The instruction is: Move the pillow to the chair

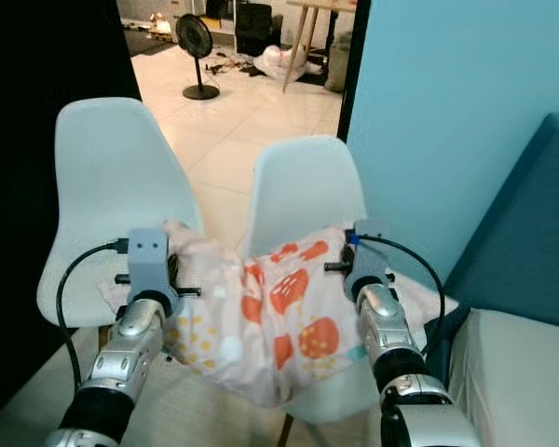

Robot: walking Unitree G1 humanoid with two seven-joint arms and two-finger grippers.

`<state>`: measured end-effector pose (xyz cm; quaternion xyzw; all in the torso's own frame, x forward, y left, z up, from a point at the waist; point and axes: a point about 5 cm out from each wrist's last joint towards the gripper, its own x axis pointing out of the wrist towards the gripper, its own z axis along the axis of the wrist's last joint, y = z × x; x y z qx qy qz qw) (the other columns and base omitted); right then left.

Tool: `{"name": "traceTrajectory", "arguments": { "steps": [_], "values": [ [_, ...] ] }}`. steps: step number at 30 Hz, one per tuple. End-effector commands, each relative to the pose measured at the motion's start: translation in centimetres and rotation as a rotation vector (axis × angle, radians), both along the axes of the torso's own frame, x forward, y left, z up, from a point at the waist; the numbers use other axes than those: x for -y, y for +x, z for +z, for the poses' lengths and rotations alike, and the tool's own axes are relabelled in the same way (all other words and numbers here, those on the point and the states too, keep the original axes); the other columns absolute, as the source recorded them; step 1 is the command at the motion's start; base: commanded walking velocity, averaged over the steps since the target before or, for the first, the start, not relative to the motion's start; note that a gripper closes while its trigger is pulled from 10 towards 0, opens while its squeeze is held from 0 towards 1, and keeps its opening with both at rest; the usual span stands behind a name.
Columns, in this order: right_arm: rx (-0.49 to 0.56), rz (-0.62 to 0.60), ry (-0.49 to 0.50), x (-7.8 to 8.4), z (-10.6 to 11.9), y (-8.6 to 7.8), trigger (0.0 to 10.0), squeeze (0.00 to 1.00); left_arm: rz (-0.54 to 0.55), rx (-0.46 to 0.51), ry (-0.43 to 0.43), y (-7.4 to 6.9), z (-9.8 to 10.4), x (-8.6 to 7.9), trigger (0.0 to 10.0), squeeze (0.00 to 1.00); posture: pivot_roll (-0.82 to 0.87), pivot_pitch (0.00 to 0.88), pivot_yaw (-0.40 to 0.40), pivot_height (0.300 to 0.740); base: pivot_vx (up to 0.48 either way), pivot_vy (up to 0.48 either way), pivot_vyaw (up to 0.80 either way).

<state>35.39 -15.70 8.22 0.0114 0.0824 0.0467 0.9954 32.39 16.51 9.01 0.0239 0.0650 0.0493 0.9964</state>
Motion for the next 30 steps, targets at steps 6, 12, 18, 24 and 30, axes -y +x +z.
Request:
{"name": "traceTrajectory", "arguments": {
  "steps": [6, 12, 18, 24, 30],
  "values": [
    [0.034, 0.052, -0.009, -1.0, 0.9, 0.5, 10.0, 0.0, 0.024, 0.019, -0.008, 0.4, 0.6, 0.1, 10.0, 0.0, -0.02, 0.024, -0.067, 0.72, 0.0, 0.0, 0.0],
    [0.031, 0.058, -0.007, -1.2, 0.8, 0.4, 10.0, 0.0, 0.039, 0.02, -0.02, 0.5, 0.7, -0.1, 10.0, 0.0, -0.02, 0.025, -0.066, 0.72, 0.0, -0.254, 0.0],
    [0.027, 0.102, -0.062, -1.9, 0.6, 0.2, 10.0, 0.0, 0.041, 0.023, -0.02, 0.5, 0.8, -0.1, 10.0, 0.0, -0.02, 0.025, -0.064, 0.72, 0.0, -0.48, 0.0],
    [0.013, 0.114, -0.048, -2.3, 0.4, 0.2, 10.0, 0.0, 0.043, 0.025, -0.02, 0.6, 0.8, -0.1, 10.0, 0.0, -0.02, 0.026, -0.065, 0.72, 0.0, -0.471, 0.53],
    [0.012, 0.137, -0.059, -2.2, 0.4, 0.2, 10.0, 0.0, 0.053, 0.025, -0.02, 0.5, 0.8, -0.3, 10.0, 0.0, -0.02, 0.024, -0.065, 0.72, 0.0, -0.432, 0.0]
  ]
}}
